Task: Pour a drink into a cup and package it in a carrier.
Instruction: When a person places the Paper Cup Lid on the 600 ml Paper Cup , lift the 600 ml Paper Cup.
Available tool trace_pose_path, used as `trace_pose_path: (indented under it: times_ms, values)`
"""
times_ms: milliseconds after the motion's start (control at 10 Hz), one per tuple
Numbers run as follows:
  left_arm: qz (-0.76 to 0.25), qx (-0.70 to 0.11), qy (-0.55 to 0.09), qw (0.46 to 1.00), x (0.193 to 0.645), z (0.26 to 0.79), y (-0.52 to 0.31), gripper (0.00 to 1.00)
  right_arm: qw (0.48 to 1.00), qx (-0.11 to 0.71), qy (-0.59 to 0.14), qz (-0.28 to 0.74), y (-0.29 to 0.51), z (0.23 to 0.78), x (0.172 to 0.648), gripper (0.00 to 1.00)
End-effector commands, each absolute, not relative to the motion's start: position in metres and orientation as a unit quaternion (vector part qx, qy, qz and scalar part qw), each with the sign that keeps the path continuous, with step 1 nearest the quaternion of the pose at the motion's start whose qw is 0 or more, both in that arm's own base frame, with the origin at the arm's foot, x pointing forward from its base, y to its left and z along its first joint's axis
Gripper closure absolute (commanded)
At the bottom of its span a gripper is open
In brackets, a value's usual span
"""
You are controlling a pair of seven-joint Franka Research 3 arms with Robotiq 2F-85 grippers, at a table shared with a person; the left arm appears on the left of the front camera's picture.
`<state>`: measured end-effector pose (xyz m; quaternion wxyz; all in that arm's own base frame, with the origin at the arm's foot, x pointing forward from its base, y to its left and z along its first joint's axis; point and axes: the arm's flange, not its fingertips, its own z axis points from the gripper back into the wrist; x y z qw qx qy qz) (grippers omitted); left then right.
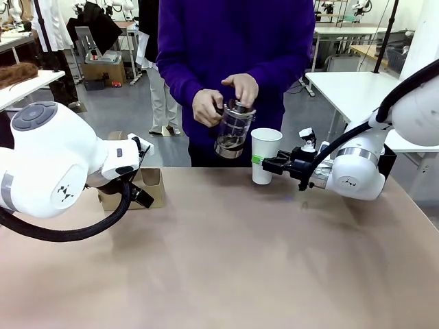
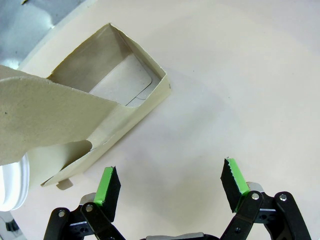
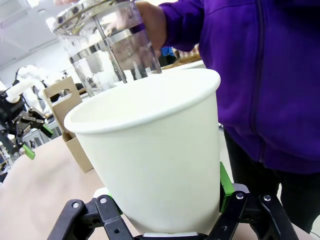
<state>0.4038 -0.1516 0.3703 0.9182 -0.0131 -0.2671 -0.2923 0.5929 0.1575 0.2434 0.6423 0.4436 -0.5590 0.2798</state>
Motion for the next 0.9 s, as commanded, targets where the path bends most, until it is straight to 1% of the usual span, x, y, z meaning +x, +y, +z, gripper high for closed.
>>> trace_pose_path:
  times_ms: [0,800]
  values:
    - [-0.292,-0.014,-0.267,0.918,0.4036,0.3706,-0.1516,0.00,0.640,0.444,-0.563,0.278,0.1582,0.2490,0.5896,0.20]
    - [-0.292,-0.014,-0.267,0.918,0.4036,0.3706,-0.1516,0.00,0.640,0.444,-0.563,0.278,0.1582,0.2490,0.5896,0.20]
